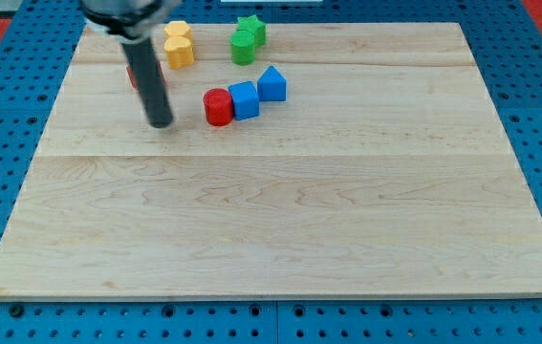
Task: Push the blue cube towards the bottom right side of the blue triangle
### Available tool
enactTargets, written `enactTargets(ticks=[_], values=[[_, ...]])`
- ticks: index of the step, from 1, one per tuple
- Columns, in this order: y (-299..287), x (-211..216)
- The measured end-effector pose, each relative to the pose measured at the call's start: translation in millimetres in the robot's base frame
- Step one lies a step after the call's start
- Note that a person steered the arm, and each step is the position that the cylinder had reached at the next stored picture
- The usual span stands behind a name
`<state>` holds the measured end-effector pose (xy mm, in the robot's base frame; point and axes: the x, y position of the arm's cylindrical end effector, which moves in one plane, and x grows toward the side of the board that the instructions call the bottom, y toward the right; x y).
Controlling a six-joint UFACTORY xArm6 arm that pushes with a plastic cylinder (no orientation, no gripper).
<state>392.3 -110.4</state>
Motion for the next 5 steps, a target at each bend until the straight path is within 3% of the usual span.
enactTargets(ticks=[1,2,3,5], values=[[109,-19],[150,-47],[155,-77],[149,-75]])
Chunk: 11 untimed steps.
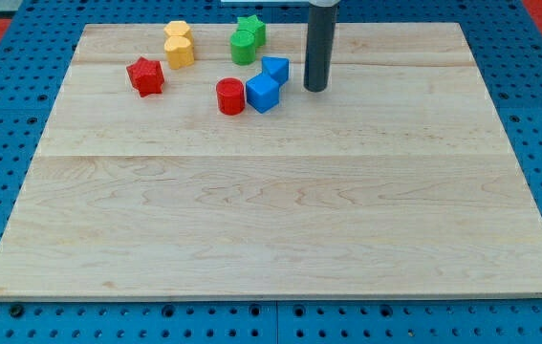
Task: Push the blue cube towards the bottom right side of the blue triangle
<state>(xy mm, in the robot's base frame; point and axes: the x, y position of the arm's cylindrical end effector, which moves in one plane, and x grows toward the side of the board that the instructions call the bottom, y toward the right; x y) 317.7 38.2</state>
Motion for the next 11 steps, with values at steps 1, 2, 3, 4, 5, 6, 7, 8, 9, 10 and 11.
enactTargets(ticks=[1,2,3,4,5,6,7,8,9,10,11], values=[[-58,-33],[-65,-23],[-24,13],[62,23],[58,70],[-35,69],[-89,31],[-93,27],[-125,82],[-234,71],[-256,32]])
